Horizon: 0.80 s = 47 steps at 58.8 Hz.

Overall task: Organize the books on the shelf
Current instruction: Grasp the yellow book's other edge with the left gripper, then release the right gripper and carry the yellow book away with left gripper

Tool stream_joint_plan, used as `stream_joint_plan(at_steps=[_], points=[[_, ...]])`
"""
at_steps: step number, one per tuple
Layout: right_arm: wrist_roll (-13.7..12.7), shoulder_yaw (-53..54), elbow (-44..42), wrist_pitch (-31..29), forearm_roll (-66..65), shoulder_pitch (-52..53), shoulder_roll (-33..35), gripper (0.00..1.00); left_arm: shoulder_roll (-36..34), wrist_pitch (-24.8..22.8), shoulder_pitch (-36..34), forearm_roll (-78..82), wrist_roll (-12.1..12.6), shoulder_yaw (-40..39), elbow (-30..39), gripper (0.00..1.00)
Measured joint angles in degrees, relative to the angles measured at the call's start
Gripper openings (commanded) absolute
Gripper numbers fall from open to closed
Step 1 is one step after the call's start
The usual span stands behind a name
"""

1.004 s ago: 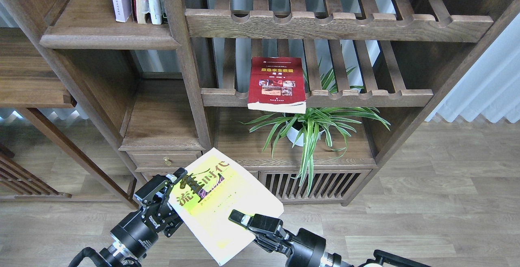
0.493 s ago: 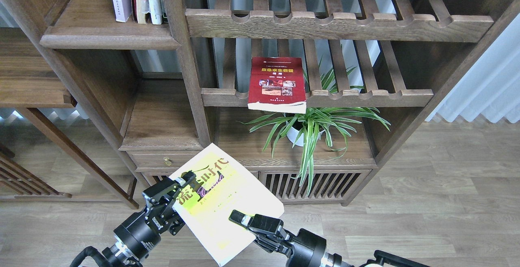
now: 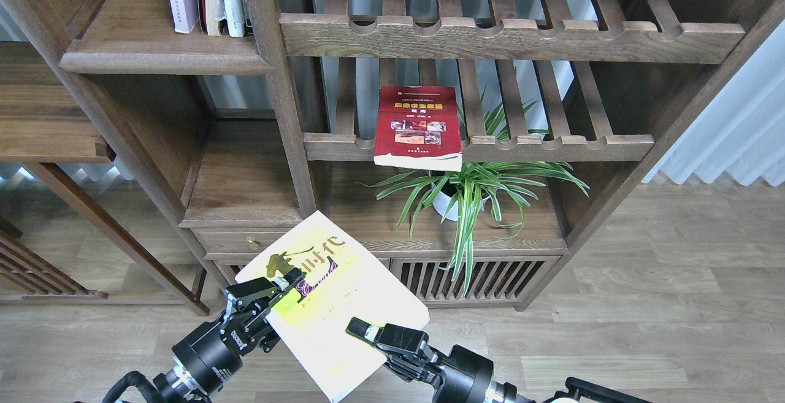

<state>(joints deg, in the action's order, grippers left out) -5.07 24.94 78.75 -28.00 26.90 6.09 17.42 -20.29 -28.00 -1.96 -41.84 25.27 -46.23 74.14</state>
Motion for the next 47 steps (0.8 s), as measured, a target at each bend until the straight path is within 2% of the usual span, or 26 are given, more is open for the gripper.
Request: stream_joint_plan(at_steps=[3,5,12,24,32,39,47], points=[[0.18,0.16,-0.68,0.0,-0.23,0.94,0.3,0.92,-0.78,0.0,0.01,-0.01,-0.38,-0.48,0.02,0.0],[0.27,0.21,-1.39,0.0,-0.33,1.61,0.49,0.99,-1.02,0.0,0.01,-0.02,-0.6,-0.78,0.01,0.0],[0.68,1.56,-5.87,0.0,-0.43,3.39,0.7,0.99,-1.25,0.0,-0.02,0.68,-1.49,-1.24,0.01,0.0],[0.78,9.77,-13.56,0.0,-0.24,2.87,0.08,0.99,-1.63,0.0,0.11,5.83,-3.81,-2.6,0.6,0.0],[0.77,12.85,-16.29,0.0,-0.21,2.87,-0.07,0.99,-3.59,0.0,0.86,11.69,-6.06,-3.52,2.41,0.0],[0.77,13.54,-17.56,0.0,-0.19,3.19,-0.14,0.99,-6.35,0.0,2.97,17.29,-7.66,-4.42,4.67,0.0],[0.77,13.87,-18.83,0.0,-0.1,3.45,-0.25,0.99,-9.06,0.0,6.83,24.97,-8.01,-7.46,5.14,0.0]])
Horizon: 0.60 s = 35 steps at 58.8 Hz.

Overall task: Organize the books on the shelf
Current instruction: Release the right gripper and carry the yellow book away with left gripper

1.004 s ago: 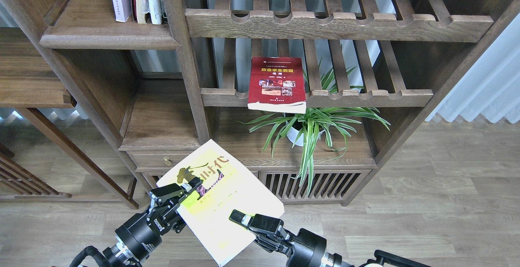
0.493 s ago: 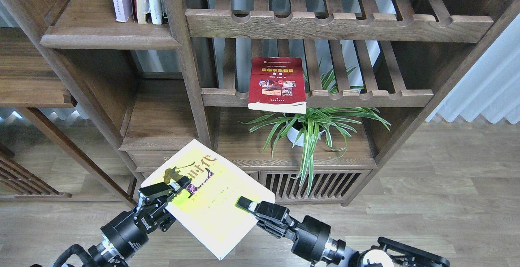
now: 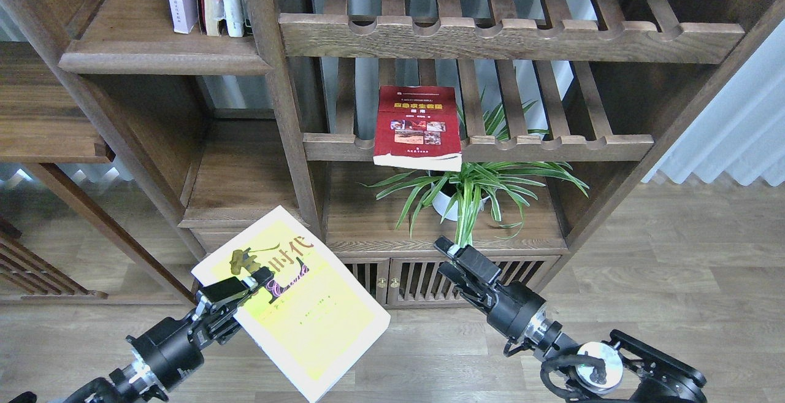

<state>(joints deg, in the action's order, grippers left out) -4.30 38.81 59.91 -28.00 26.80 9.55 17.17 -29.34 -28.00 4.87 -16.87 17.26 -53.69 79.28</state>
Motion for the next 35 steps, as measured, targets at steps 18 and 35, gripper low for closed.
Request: stream_joint_plan(at_steps=[18,35], points=[[0.09,0.13,-1.22,0.0,0.01,0.14,-0.6,0.99,7.85,0.0,9.31,21.66,-0.31,-16.8,0.09,0.0],[0.34,1.3,-4.16,0.0,0.07,0.37,-1.4,0.99,22.4,0.0,9.64,39.69,0.93,-28.81,0.09,0.0]])
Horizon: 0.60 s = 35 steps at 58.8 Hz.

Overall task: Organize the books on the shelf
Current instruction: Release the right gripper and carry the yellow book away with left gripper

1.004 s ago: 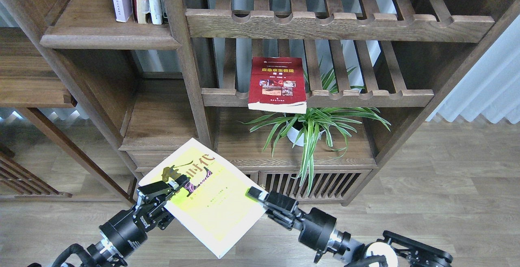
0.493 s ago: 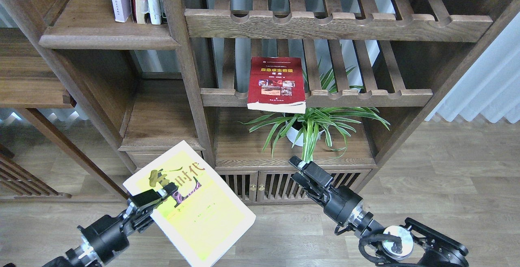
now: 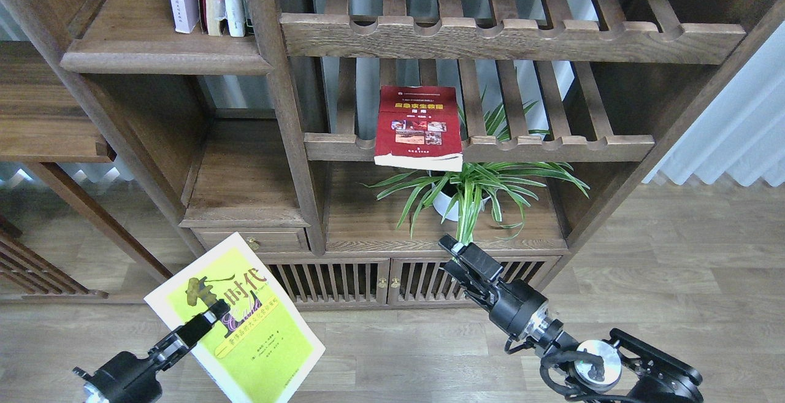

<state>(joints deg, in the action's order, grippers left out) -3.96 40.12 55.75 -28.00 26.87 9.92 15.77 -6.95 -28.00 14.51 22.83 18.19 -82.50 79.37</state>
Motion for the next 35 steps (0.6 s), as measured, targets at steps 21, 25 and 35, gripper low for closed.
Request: stream_joint_plan(at_steps=[21,25,35], points=[[-0.07,4.64,-1.26,0.0,-0.15,0.18,-0.35,0.99,4.73,0.0,1.48,2.56,4.26,-9.77,0.0,0.0],[-0.08,5.5,-1.83,0.0,-0.15,0.19,-0.2,0.99,5.86,0.0,3.65,2.57,4.31,-10.3,0.0,0.0],[-0.1,6.84,-2.71,0.0,-0.15,0.19,-0.12,0.99,6.93,0.0,12.97,2.59,4.33,-12.18,0.02,0.0]])
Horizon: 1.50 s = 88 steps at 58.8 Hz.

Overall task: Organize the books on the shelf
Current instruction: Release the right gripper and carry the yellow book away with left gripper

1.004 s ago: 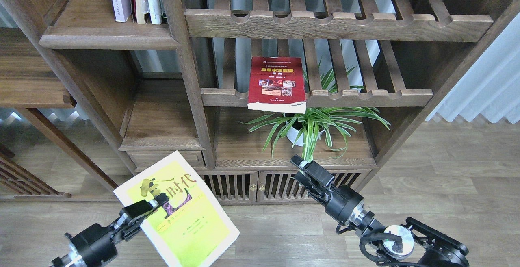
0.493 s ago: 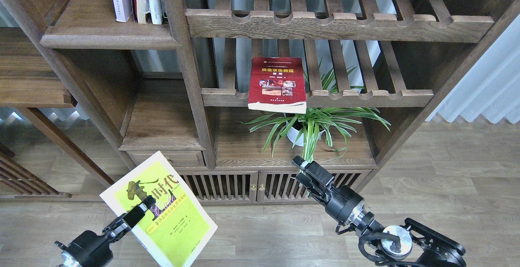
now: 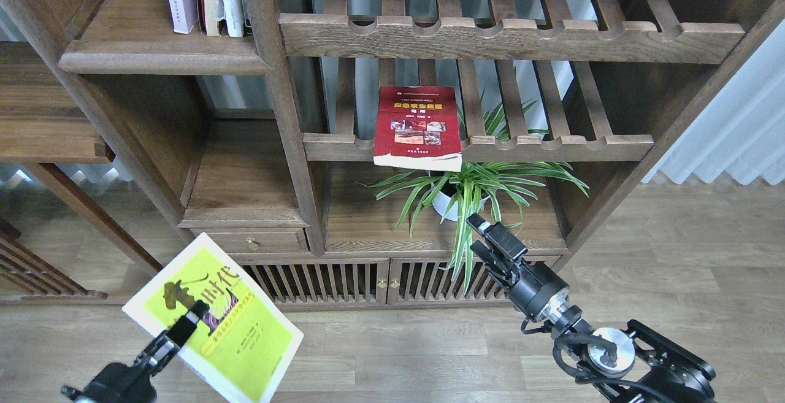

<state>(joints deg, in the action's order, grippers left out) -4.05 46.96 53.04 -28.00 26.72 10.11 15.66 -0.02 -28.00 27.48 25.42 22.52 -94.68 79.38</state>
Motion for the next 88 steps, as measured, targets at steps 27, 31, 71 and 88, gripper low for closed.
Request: stream_joint_plan(at_steps=[27,31,71,88], points=[[0.0,-0.01,-0.04,0.0,-0.05,0.15,-1.46,0.99,0.02,0.0,0.29,-5.44,-0.36,-13.07,-0.02,0.0],[0.0,-0.06,-0.04,0.0,-0.08,0.07,-1.48,0.99,0.02,0.0,-0.26,-5.91,-0.38,-13.84,-0.02,0.0],[0.01,-0.37,-0.13,0.0,-0.18,-0.46,-1.43,0.99,-4.4,0.0,-7.95,-9.77,0.07,-18.29,-0.08,0.0],[-0.04,-0.37,-0.13,0.0,-0.18,-0.31,-1.47,0.99,-10.71,0.0,-12.82,-18.39,0.11,-17.87,-0.11,0.0]])
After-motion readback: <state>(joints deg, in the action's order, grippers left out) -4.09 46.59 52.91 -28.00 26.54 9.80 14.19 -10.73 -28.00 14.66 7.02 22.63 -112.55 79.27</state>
